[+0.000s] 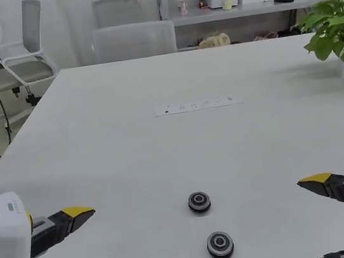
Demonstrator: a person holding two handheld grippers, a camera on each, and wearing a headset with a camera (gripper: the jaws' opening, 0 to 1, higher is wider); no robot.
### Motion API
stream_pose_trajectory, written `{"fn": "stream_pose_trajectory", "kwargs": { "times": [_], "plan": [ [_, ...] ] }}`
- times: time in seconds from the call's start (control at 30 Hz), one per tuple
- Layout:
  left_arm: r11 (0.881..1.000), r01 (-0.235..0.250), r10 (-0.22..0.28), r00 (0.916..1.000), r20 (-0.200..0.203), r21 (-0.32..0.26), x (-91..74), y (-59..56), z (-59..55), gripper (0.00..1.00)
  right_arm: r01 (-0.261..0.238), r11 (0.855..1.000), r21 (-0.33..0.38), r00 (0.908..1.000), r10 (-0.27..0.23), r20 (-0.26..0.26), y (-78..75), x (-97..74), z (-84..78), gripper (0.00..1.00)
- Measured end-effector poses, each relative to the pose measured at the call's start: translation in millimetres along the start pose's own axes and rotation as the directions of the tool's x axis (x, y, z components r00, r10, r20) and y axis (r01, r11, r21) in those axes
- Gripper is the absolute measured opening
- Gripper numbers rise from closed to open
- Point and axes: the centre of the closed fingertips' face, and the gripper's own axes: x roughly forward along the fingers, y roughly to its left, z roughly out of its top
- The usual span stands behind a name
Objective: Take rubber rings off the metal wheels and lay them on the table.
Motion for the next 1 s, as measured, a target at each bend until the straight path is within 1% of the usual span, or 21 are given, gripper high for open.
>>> {"fn": "stream_pose_trajectory", "kwargs": {
  "times": [0.3,0.43,0.7,1.0],
  "plan": [
    [1.000,-0.003,0.003,1.0000,-0.003,-0.007,2.3,2.4,-2.3,0.99,-0.006,1.000,-0.006,0.9999,0.006,-0.011,-0.1,3.2,-1.7,0.99],
    [1.000,-0.005,0.005,1.0000,-0.004,-0.008,3.5,4.6,-1.9,0.99,-0.003,1.000,-0.008,0.9999,0.003,-0.010,-3.1,3.6,-1.0,0.99],
    [1.000,-0.006,0.006,1.0000,-0.001,-0.012,7.9,8.9,2.2,0.99,-0.004,1.000,-0.012,1.0000,0.004,-0.001,-13.2,5.2,2.7,0.99],
    [1.000,0.000,0.000,1.0000,-0.001,-0.009,14.7,12.6,7.0,0.99,-0.012,0.999,-0.033,0.9999,0.012,-0.001,-18.1,8.6,4.7,0.99]
  ]
}}
